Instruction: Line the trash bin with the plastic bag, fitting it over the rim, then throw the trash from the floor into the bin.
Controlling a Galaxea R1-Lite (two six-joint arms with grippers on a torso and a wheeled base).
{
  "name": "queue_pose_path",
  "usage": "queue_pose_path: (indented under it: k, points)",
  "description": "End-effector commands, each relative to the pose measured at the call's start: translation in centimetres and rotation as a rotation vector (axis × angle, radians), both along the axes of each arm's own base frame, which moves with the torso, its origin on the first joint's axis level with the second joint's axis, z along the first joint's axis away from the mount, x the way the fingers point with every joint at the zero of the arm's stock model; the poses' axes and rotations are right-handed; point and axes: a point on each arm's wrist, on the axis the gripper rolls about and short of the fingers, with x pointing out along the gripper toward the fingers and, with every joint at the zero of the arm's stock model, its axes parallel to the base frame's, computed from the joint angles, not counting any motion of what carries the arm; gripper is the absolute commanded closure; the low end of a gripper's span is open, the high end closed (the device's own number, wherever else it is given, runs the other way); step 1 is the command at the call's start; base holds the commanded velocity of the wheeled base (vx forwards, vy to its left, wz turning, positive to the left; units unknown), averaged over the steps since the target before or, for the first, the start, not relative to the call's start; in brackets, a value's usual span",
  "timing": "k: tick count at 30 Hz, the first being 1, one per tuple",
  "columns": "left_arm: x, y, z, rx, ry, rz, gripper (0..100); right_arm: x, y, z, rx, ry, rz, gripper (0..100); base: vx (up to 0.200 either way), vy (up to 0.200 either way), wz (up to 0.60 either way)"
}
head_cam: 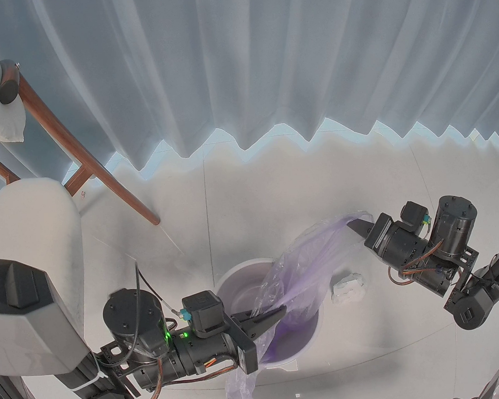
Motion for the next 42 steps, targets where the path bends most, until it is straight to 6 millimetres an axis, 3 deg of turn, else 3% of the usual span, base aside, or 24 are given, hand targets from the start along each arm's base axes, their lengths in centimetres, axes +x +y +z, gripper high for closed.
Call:
queue_pose_path:
  k: [1, 5, 9, 10, 17, 24, 35, 42]
  points:
    - [1.5, 0.4, -0.5, 0.003, 0.007, 0.046, 100, 1.5, -0.5, -0.6, 0.004, -0.005, -0.040, 100, 0.000, 0.000, 0.00]
    - [2.2, 0.2, -0.9, 0.006, 0.009, 0.058, 100, 1.8, -0.6, -0.9, 0.017, -0.027, -0.049, 100, 0.000, 0.000, 0.00]
    - [1.6, 0.2, -1.2, 0.021, 0.020, 0.044, 100, 2.0, -0.6, -1.3, 0.024, -0.042, -0.050, 100, 0.000, 0.000, 0.00]
    - [1.6, 0.2, -1.1, 0.017, 0.018, 0.043, 0, 2.1, -0.6, -1.3, 0.024, -0.042, -0.050, 100, 0.000, 0.000, 0.00]
    - [1.5, 0.6, 0.8, -0.031, -0.028, 0.066, 0, 2.8, -1.5, -1.3, 0.025, -0.049, -0.086, 100, 0.000, 0.000, 0.00]
    - [1.5, 0.5, 1.0, -0.032, -0.041, 0.147, 0, 3.8, -2.2, -1.6, 0.026, -0.046, -0.118, 100, 0.000, 0.000, 0.00]
    - [-2.0, 1.8, -0.8, 0.073, 0.034, 0.084, 0, 4.4, -2.5, -1.9, 0.024, -0.044, -0.133, 100, 0.000, 0.000, 0.00]
    - [-1.9, 1.6, -2.7, 0.137, 0.083, 0.087, 0, 4.3, -2.5, -1.7, 0.027, -0.049, -0.132, 100, 0.000, 0.000, 0.00]
